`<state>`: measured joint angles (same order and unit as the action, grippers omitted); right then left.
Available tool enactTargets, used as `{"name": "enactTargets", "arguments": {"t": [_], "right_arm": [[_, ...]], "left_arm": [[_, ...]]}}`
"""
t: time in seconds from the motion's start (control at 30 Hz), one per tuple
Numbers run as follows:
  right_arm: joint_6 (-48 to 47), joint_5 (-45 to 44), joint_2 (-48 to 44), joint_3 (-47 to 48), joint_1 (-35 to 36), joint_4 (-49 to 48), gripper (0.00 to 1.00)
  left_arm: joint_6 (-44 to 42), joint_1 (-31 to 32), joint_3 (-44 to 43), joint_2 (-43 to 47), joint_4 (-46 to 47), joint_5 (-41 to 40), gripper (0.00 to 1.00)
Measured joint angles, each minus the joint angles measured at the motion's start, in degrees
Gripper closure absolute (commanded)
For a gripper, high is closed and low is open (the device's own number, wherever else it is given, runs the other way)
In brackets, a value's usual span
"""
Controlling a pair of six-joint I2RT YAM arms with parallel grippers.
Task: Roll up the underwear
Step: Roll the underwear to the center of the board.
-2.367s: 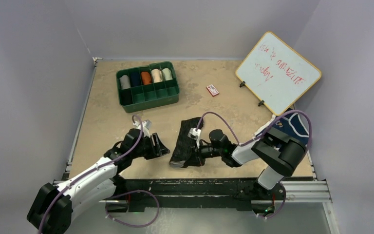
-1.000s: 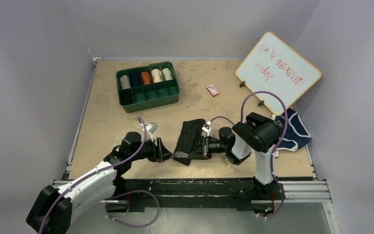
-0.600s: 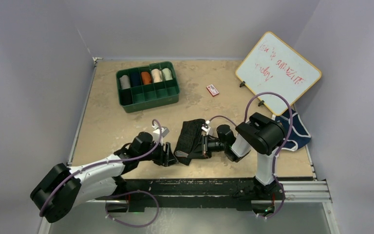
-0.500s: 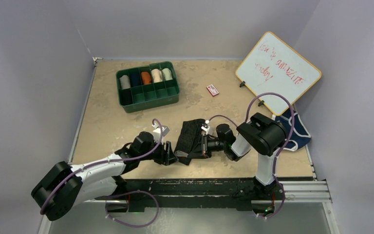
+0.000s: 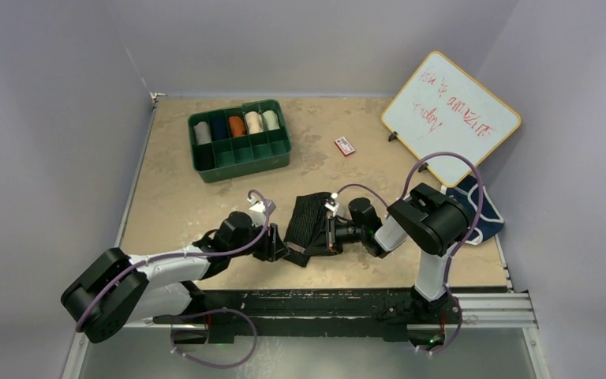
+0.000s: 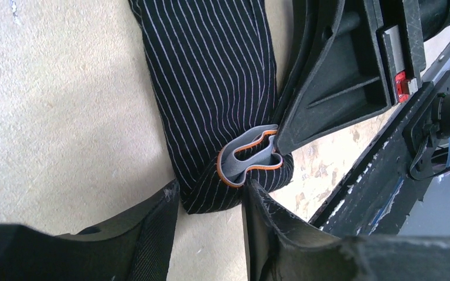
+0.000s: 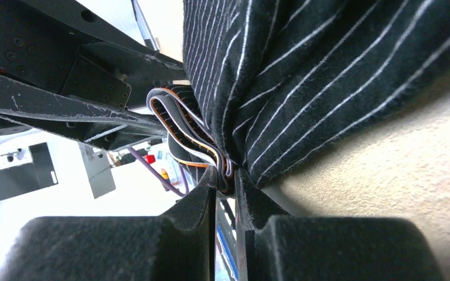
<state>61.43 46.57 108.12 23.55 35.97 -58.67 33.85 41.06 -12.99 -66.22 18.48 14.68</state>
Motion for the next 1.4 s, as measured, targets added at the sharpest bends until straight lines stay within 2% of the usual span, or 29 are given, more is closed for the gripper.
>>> {"name": "enactTargets", "arguments": {"t": [0.13, 0.27, 0.47, 0.67, 0.77, 0.87, 0.9, 0.93, 0.97, 1.13, 1.27, 1.4], "right_arm": [[-0.68, -0.11, -0.81, 0.00, -0.02, 0.76, 0.77], [-1.57, -0.09, -2.01, -0.07, -0.04, 1.11, 0.67], [-3.48, -0.09, -5.60, -1.22, -0.02, -0.48, 0.38], [-7.43, -1.09, -12.37, -2.58, -0.02, 0.66, 0.33], [-12.17, -4.63, -18.82, -2.45, -0.02, 7.32, 0.31], [-18.56, -11.15, -26.86, -1.25, -0.02, 18.14, 0.29], [-21.00, -14.08, -30.16, -0.72, -0.02, 22.25, 0.22], [-23.50, -17.07, -33.90, -0.13, -0.02, 26.45, 0.06], [-25.20, -19.37, -37.33, 0.17, -0.04, 29.55, 0.02], [-29.55, -33.42, -52.28, 0.31, -0.04, 40.00, 0.02], [-34.27, -37.57, -53.72, -1.31, -0.09, 39.58, 0.19], [-44.04, -38.75, -53.75, -5.88, 3.67, 34.69, 0.27]], "left_arm": [[0.61, 0.00, 0.07, -0.96, 2.21, 0.02, 0.77], [1.68, 0.00, 0.90, -1.14, 4.35, -0.31, 0.85], [3.17, 0.00, 2.19, -1.14, 6.32, -0.98, 0.91], [4.92, 0.00, 3.52, -0.70, 7.89, -1.09, 0.96], [6.19, 0.00, 4.11, 0.42, 7.48, -1.44, 0.97], [7.50, 0.00, 4.37, 1.60, 6.38, -1.66, 0.99], [7.69, 0.00, 4.37, 1.92, 5.90, -1.68, 0.99], [7.87, 0.00, 4.37, 2.08, 5.73, -1.68, 0.99], [8.07, 0.00, 4.37, 2.10, 5.60, -1.66, 0.99], [8.81, 0.00, 3.48, 1.88, 3.67, -0.79, 1.00], [9.14, 0.00, 1.88, 0.98, 1.03, 0.66, 1.00], [9.68, 0.00, -1.62, -0.70, -4.09, 1.51, 1.00]]}}
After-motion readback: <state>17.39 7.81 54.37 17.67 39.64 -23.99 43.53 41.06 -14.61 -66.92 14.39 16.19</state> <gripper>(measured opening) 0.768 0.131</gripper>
